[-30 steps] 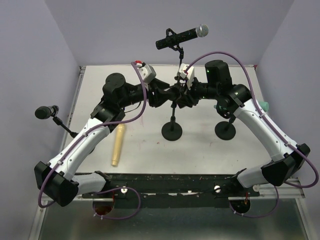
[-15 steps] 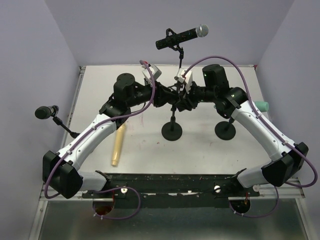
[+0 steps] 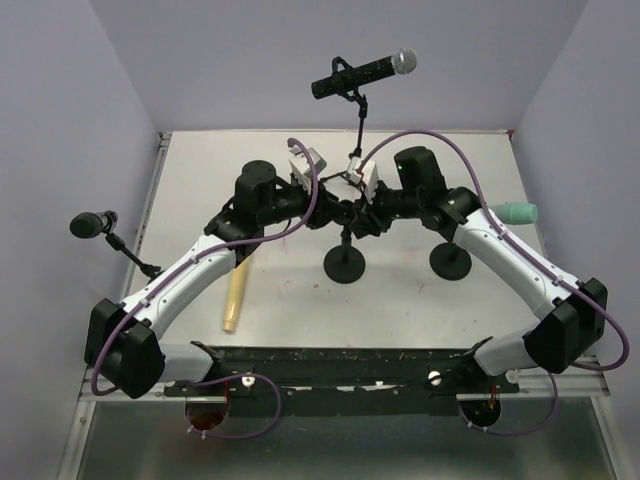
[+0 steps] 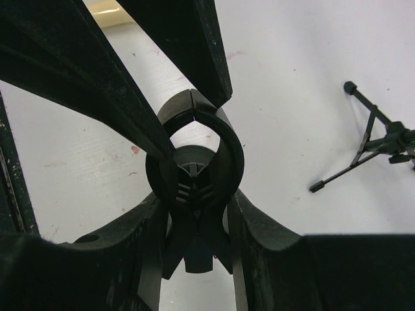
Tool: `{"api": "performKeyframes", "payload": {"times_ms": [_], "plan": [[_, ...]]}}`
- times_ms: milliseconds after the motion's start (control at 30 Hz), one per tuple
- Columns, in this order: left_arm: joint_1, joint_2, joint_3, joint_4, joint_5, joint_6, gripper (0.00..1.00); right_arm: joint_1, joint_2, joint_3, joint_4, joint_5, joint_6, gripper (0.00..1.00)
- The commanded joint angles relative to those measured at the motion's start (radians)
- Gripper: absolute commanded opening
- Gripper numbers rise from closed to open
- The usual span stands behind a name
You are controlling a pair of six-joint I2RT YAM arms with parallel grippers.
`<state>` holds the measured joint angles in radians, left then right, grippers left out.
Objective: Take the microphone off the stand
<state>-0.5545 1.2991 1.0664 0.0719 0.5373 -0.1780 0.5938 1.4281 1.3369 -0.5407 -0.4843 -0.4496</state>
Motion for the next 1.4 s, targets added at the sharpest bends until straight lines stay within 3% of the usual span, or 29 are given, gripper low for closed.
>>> {"api": "performKeyframes", "payload": {"times_ms": [0,100,333,433,567,767,1000,1367], "plan": [[0.004,-0.006,-0.046,-0.086,-0.043,0.035,0.45,0.011,0.020,-0.057,-0.096,0.007,0.034,0.00],[0.004,-0.021,-0.045,-0.090,-0.052,0.025,0.45,0.011,0.023,-0.067,-0.081,0.012,0.040,0.00],[0.022,-0.187,0.036,-0.207,-0.235,0.060,0.67,0.014,0.020,-0.025,0.120,-0.002,0.149,0.01],[0.037,-0.257,0.059,-0.296,-0.385,0.127,0.87,0.017,0.069,0.030,0.194,-0.008,0.202,0.01],[0.103,-0.342,0.038,-0.310,-0.424,0.251,0.91,0.026,0.150,0.135,0.237,-0.011,0.242,0.01],[0.258,-0.428,0.007,-0.314,-0.292,0.221,0.89,0.073,0.291,0.264,0.275,0.070,0.224,0.01],[0.456,-0.527,-0.069,-0.268,-0.019,-0.096,0.88,0.130,0.477,0.462,0.349,0.295,0.265,0.01],[0.571,-0.597,-0.131,-0.253,0.093,-0.155,0.87,0.150,0.721,0.715,0.381,0.454,0.304,0.01]]}}
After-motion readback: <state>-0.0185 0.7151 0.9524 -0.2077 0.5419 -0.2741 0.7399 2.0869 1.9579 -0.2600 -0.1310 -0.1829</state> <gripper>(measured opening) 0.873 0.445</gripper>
